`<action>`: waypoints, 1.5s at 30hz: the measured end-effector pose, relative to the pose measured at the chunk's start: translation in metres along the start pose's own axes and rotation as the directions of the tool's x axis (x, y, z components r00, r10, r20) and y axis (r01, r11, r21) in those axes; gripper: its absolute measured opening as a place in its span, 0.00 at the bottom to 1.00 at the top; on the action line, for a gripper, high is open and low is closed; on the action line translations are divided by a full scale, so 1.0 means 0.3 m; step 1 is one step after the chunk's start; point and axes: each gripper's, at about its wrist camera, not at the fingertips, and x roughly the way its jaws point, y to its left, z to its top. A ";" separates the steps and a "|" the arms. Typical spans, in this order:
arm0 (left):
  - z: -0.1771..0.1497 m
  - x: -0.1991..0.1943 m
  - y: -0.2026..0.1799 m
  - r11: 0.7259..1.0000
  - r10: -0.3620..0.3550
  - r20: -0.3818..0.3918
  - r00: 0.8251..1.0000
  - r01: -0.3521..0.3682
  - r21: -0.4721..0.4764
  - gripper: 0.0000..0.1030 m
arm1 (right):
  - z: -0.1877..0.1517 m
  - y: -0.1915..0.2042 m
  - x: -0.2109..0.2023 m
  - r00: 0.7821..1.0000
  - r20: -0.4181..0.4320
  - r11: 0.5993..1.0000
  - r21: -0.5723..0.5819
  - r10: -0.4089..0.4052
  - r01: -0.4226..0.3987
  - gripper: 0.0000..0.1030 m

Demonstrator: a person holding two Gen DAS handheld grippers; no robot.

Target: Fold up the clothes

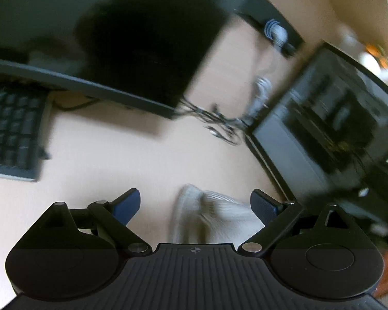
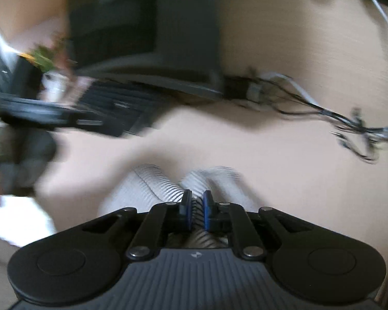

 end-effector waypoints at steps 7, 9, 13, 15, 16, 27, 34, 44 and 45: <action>-0.089 0.091 -0.246 0.943 -0.146 -0.170 0.975 0.189 0.272 0.94 | -0.054 -0.151 0.134 0.998 -0.054 0.994 0.099 -0.044 0.050 0.02; -0.135 0.165 -0.305 0.919 -0.043 -0.216 0.976 0.124 0.374 0.93 | -0.059 -0.154 0.109 0.998 -0.031 0.993 0.110 -0.048 0.052 0.02; -0.145 0.248 -0.290 0.940 0.039 -0.219 0.975 0.039 0.340 0.83 | -0.054 -0.146 -0.034 0.995 0.064 0.983 0.169 -0.081 0.070 0.08; -0.124 0.237 -0.263 0.955 0.034 -0.175 0.984 0.020 0.296 0.79 | -0.067 -0.127 -0.131 0.985 0.115 0.980 0.168 -0.131 0.111 0.25; -0.115 0.237 -0.249 0.959 0.049 -0.160 0.986 -0.002 0.282 0.79 | -0.087 -0.112 -0.173 0.980 0.133 0.977 0.178 -0.146 0.121 0.46; -0.081 0.168 -0.152 0.990 0.037 -0.113 0.993 -0.021 0.139 0.94 | -0.201 -0.097 -0.142 0.979 0.016 0.917 0.352 -0.204 0.186 0.50; -0.136 0.201 -0.088 0.997 0.067 -0.200 0.978 -0.057 0.055 0.96 | -0.218 -0.104 -0.135 0.978 0.021 0.916 0.355 -0.208 0.187 0.51; -0.145 0.232 -0.179 0.993 0.071 -0.174 0.982 -0.052 0.110 0.39 | -0.235 -0.072 -0.243 0.981 0.114 0.935 0.338 -0.156 0.109 0.61; -0.139 0.224 -0.185 0.993 0.062 -0.170 0.983 -0.043 0.113 0.37 | -0.248 -0.070 -0.240 0.983 0.103 0.933 0.343 -0.151 0.107 0.61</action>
